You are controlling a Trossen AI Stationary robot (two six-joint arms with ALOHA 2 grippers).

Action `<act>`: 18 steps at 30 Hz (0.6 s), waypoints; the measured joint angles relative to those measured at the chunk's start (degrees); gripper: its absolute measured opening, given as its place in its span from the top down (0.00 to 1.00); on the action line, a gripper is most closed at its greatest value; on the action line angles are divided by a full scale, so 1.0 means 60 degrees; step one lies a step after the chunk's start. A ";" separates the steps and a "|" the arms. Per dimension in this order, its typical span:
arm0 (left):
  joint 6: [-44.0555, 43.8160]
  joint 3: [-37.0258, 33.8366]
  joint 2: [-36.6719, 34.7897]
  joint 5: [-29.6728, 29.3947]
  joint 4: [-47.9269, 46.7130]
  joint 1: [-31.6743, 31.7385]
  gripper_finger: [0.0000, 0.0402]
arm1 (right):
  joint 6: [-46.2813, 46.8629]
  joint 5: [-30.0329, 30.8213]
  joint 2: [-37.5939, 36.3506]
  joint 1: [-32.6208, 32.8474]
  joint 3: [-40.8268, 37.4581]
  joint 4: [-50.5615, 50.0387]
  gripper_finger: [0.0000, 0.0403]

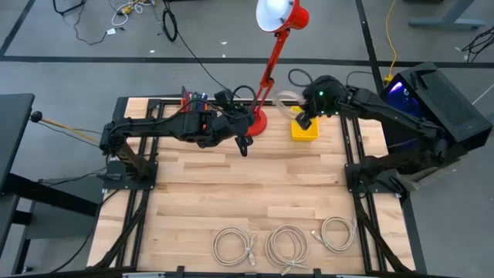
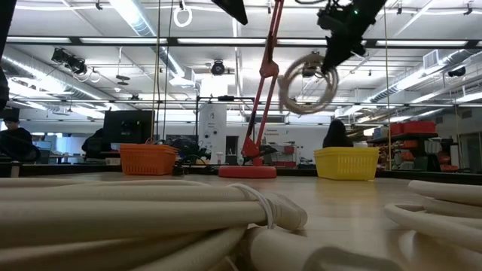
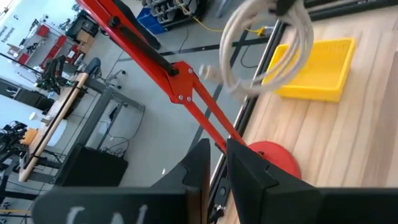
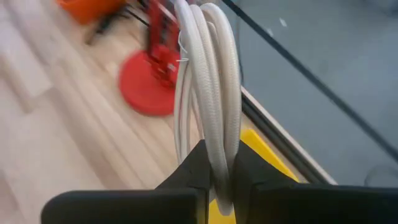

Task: Pick & Place USB Port
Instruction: Put the white HDMI cable into the yellow bin

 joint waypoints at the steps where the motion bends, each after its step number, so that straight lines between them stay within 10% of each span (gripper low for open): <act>1: -0.0003 0.0000 0.0000 -0.0002 -0.0059 0.0000 0.86 | 0.0074 -0.0110 -0.0043 -0.0270 0.0000 -0.0169 0.94; 18: -0.0674 0.0000 0.0000 0.0003 -0.1047 -0.0127 0.86 | 0.0274 -0.4963 -0.0542 -0.4576 -0.0835 0.0420 0.94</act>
